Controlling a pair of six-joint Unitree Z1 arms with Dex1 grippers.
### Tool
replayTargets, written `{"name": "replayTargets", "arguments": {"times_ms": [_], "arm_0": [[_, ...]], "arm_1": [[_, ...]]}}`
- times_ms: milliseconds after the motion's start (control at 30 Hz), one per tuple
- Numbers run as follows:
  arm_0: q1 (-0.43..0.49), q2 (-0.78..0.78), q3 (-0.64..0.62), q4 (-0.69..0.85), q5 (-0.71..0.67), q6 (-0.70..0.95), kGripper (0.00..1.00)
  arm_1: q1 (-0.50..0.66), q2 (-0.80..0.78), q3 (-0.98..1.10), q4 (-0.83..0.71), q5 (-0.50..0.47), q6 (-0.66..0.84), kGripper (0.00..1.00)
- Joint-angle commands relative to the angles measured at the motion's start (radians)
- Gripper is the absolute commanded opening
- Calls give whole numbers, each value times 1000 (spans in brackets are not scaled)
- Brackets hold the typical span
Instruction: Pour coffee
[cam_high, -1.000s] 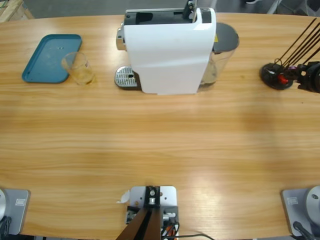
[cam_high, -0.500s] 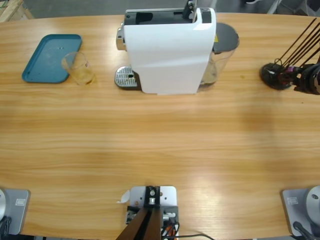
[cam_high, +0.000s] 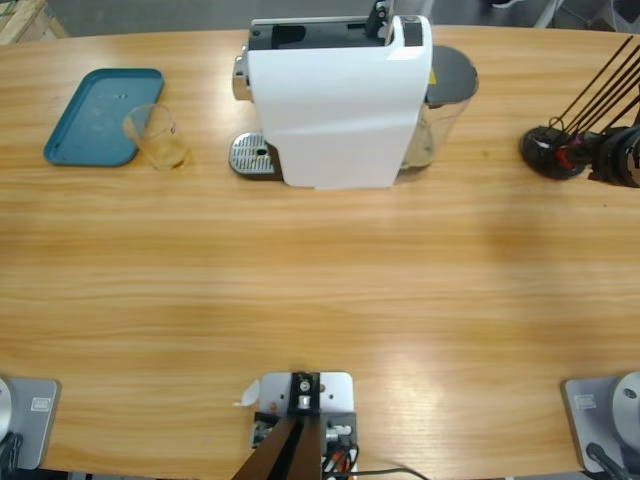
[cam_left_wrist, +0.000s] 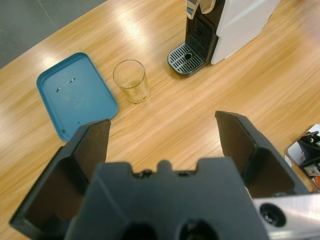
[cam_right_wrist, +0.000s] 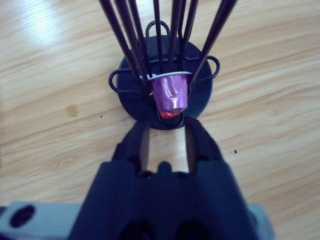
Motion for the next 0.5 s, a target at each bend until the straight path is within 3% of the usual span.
{"name": "replayTargets", "arguments": {"times_ms": [33, 433, 467, 500], "arm_0": [[-7, -9, 40, -12, -9, -13, 904], [-8, -16, 43, -14, -9, -13, 904], [-8, -17, 43, -14, -9, -13, 904], [-8, -17, 43, -14, -9, -13, 904]], "arm_1": [[-9, 13, 15, -31, 28, -25, 0], [-10, 13, 29, -54, 36, -42, 0], [-10, 15, 30, -54, 32, -39, 413], [-10, 18, 29, -54, 31, -35, 732]]}}
